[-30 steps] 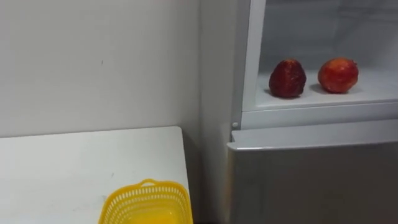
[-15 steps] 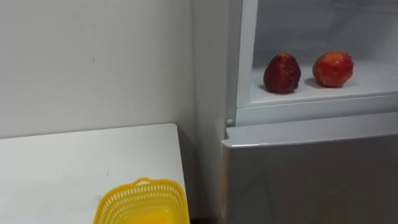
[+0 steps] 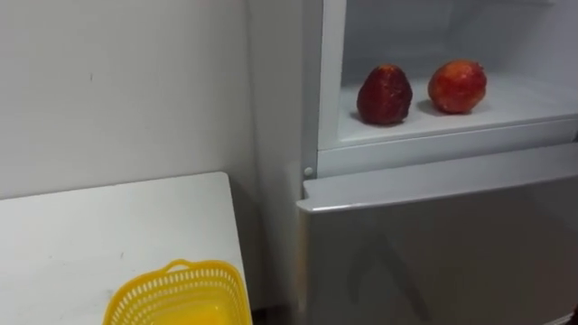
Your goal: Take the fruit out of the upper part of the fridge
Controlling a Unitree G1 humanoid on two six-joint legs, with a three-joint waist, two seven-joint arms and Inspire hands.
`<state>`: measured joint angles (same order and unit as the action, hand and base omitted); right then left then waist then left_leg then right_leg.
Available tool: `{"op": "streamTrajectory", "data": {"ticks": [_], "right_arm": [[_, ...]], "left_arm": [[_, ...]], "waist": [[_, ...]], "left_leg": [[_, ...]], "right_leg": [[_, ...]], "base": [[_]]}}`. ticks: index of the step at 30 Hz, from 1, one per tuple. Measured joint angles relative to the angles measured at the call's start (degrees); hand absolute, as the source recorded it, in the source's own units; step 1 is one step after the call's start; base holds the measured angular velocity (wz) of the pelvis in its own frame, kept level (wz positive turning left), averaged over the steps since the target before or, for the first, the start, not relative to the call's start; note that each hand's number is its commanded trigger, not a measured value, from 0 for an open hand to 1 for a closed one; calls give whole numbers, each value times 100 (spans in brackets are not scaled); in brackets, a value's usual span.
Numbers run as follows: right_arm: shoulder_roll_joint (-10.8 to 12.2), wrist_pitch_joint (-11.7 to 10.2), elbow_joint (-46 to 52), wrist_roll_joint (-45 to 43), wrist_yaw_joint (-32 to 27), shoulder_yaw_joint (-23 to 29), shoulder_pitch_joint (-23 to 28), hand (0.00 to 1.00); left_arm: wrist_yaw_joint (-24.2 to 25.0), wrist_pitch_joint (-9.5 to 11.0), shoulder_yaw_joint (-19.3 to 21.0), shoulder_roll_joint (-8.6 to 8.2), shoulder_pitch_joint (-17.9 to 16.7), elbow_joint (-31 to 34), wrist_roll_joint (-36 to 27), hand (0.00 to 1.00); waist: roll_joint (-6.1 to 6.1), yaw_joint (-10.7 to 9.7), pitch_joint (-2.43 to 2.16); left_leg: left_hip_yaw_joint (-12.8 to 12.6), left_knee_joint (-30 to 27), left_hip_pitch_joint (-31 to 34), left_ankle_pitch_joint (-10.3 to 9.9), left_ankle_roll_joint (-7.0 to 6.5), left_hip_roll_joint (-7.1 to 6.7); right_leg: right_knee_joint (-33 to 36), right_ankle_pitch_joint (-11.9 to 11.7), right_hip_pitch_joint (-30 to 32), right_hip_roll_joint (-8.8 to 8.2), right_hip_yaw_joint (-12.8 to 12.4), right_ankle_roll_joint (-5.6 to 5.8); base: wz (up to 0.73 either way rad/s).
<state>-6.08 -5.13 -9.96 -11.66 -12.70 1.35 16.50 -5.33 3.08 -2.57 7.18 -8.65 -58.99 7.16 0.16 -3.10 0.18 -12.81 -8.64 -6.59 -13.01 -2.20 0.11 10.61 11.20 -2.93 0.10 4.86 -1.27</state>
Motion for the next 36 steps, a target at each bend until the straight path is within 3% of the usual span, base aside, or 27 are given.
{"op": "streamTrajectory", "data": {"ticks": [6,12,17,21,27,31,36], "right_arm": [[-24,-320,1428,-239,-604,-84,-37,0],[-114,-386,2106,-628,-1062,-282,-227,0],[-212,-386,2381,-666,-1353,-395,-400,0],[-381,-601,2633,-669,-1553,-481,-478,0],[-383,-670,2792,-703,-1911,-523,-652,0],[-428,-806,2935,-704,-2076,-551,-730,0],[-518,-811,2937,-704,-2208,-543,-1051,0]], "left_arm": [[-2,153,-303,26,16,-78,-35,0],[17,195,-321,70,-51,-125,-36,0],[81,292,-327,172,-7,-302,-90,0],[72,333,-331,186,12,-364,-184,0],[95,341,-331,196,116,-536,-191,0],[98,337,-332,211,114,-543,-195,0],[91,329,-331,243,113,-540,-191,0]], "waist": [[96,19,-12],[161,76,-31],[94,165,-49],[44,219,-62],[45,350,-58],[45,359,-52],[-8,336,-27]], "left_leg": [[-48,-1,-18,0,0,4],[-54,-2,13,0,0,9],[-94,-1,36,0,0,10],[-93,-2,22,0,0,19],[-67,1,55,0,0,26],[19,4,60,0,0,27],[96,-8,91,2,0,14]], "right_leg": [[3,-8,12,10,-18,-3],[16,-13,70,26,-18,-8],[1,-63,90,73,-7,-25],[0,-76,71,74,0,-22],[-3,-89,27,73,17,-13],[-2,-89,5,71,79,-13],[2,-88,4,66,146,-14]], "base": [[-1],[-1],[-4],[0],[2],[9],[7]]}}
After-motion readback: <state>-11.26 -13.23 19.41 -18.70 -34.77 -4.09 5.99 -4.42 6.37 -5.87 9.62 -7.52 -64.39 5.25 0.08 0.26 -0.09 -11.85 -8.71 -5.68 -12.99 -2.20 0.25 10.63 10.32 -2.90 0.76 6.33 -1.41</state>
